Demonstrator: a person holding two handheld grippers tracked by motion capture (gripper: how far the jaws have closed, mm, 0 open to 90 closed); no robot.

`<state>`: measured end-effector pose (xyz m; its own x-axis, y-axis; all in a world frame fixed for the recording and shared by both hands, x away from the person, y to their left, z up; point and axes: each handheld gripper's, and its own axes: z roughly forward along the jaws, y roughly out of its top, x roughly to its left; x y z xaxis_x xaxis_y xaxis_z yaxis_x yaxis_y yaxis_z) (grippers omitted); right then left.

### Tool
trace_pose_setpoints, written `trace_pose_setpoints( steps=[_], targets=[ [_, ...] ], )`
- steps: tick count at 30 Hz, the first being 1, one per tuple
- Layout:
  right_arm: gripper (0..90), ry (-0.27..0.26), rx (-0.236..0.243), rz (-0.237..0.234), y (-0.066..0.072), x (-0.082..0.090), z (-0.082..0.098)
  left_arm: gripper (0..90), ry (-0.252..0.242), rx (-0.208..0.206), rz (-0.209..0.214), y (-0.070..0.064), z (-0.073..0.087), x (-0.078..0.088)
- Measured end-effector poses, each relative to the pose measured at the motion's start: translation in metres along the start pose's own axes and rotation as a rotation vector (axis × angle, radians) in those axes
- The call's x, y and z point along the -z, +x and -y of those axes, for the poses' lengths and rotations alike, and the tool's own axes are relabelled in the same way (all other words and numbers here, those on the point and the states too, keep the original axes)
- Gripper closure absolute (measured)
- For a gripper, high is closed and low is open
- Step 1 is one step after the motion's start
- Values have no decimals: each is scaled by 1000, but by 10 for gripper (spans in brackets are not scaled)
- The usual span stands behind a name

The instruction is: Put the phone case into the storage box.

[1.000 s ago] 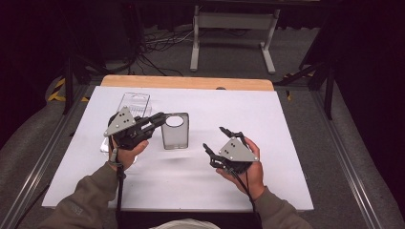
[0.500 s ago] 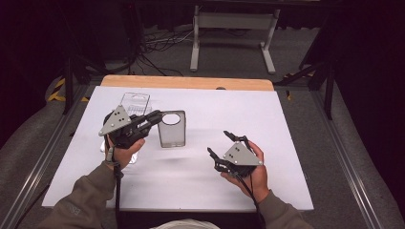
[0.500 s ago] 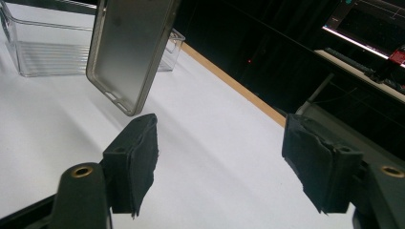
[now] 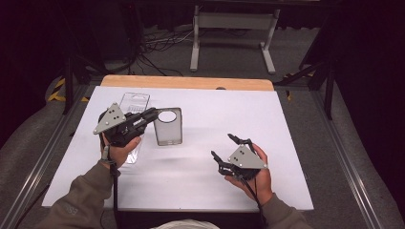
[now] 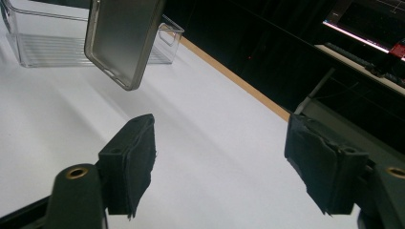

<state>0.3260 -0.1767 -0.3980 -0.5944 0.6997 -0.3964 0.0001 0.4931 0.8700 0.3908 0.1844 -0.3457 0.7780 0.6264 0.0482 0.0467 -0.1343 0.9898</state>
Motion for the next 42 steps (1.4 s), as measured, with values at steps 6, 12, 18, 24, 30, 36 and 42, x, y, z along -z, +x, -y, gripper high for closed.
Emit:
trace_pose_setpoints(
  steps=[6, 12, 18, 24, 30, 36, 42],
  targets=[
    [261, 5, -1, 5, -1, 2, 4, 809, -6, 6, -9, 1, -1, 2],
    [261, 13, -6, 6, -1, 6, 8, 809, -3, 2, -12, 2, -2, 3],
    [258, 19, -17, 9, -2, 12, 13, 809, -12, 1, -14, 4, -3, 4],
    [257, 20, -26, 25, -6, 18, 17, 809, -14, 4, -21, 7, -3, 6],
    [254, 23, -27, 30, -7, 20, 20, 809, -20, 2, -27, 9, -3, 8],
    [236, 27, -36, 29, -9, 22, 24, 809, -28, -3, -34, 11, -6, 13],
    [235, 37, -36, 10, -9, 22, 26, 809, -34, -1, -44, 15, -8, 17]
  ],
)
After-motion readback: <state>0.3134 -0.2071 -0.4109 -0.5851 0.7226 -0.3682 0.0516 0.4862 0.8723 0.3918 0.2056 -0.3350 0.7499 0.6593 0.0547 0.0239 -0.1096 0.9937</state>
